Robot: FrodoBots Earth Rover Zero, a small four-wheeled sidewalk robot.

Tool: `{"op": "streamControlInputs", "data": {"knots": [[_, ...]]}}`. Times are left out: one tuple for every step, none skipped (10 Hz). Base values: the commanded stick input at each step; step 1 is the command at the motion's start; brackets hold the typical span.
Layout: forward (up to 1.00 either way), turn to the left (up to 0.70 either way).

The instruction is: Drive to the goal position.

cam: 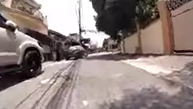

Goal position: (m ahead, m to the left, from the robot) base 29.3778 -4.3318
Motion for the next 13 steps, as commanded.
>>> {"op": "streamControlInputs", "data": {"knots": [[1.0, 0.0], [1.0, 0.0], [1.0, 0.0], [1.0, 0.0], [1.0, 0.0], [1.0, 0.0], [1.0, 0.0], [1.0, 0.0], [1.0, 0.0], [1.0, 0.0], [1.0, 0.0], [1.0, 0.0], [1.0, 0.0]]}}
